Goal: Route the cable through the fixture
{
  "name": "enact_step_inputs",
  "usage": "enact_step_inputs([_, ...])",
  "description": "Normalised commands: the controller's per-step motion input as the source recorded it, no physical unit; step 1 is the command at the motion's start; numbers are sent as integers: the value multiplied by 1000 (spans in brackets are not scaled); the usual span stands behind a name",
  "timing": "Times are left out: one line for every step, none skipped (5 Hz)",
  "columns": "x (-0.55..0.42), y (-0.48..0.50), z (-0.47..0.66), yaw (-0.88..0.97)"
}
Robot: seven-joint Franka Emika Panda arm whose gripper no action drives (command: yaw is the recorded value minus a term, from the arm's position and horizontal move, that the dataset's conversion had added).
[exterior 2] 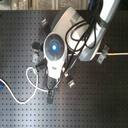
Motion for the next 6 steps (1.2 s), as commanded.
enact_step_inputs([-85,-303,3,-620])
enact_step_inputs([-65,-171,2,-820])
enact_step_inputs([-49,4,1,-117])
enact_step_inputs([2,1,109,0])
enact_step_inputs([4,2,197,-263])
enact_step_inputs([155,0,59,0])
